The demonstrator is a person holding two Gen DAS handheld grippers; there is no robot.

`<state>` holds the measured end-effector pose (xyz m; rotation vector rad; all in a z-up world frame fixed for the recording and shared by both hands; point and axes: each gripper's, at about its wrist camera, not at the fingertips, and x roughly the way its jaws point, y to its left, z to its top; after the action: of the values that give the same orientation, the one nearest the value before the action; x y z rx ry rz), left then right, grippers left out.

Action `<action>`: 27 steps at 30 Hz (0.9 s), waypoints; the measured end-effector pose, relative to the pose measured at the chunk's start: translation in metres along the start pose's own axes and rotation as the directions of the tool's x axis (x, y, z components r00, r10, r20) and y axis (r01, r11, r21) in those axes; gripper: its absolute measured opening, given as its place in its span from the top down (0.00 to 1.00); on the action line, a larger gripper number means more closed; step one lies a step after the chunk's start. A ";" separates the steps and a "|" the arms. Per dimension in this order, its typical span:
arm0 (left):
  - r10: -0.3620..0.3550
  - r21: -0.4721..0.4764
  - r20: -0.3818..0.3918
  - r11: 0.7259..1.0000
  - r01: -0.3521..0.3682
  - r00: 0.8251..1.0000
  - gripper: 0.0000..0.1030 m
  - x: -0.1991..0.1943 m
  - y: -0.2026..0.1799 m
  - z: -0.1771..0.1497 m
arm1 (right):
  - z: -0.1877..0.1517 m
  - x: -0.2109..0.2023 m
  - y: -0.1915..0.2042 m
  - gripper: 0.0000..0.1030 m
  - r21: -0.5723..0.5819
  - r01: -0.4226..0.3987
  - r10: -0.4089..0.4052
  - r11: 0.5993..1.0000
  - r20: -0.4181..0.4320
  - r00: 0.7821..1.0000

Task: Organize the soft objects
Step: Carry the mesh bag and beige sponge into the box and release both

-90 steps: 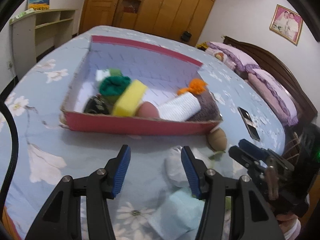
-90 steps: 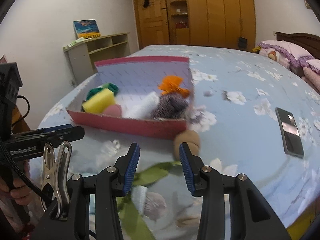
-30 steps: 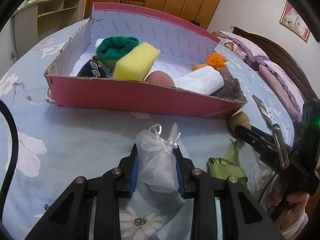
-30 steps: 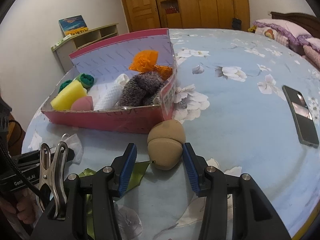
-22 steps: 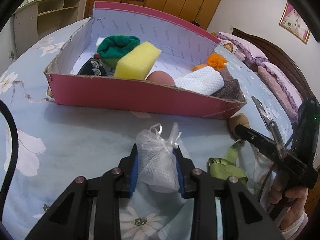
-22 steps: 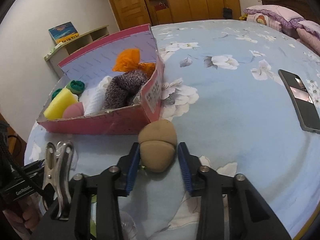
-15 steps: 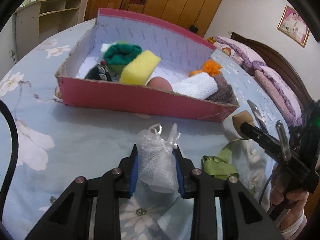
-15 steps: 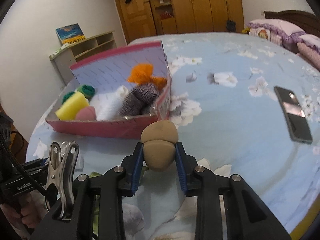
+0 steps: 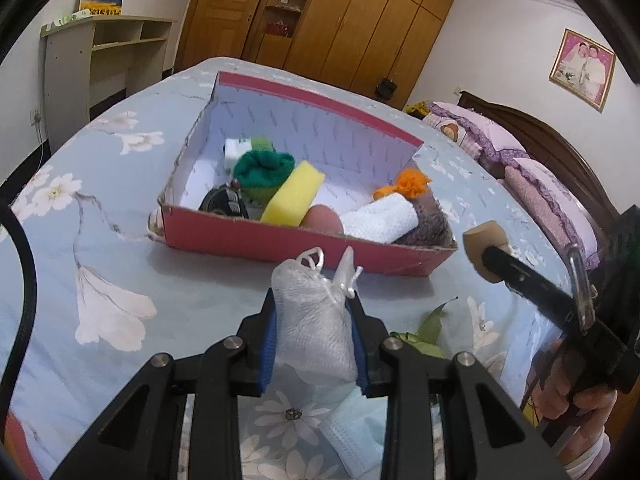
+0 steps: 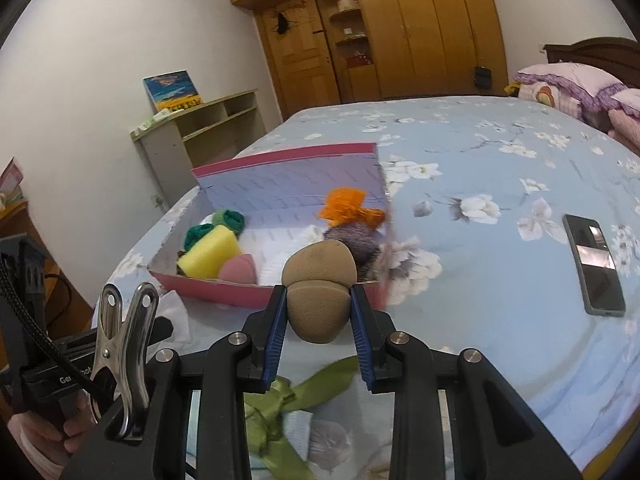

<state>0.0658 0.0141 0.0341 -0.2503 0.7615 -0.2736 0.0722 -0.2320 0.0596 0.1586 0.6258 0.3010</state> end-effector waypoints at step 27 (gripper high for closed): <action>-0.013 0.156 0.058 0.988 0.004 0.998 0.69 0.059 -0.058 0.081 | 0.067 0.054 0.000 0.69 -0.103 0.002 0.000 0.995 0.019 1.000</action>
<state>0.1549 -0.0501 0.0712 -0.1132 0.6767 -0.3310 0.1542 -0.2185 0.0835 0.0621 0.5899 0.3298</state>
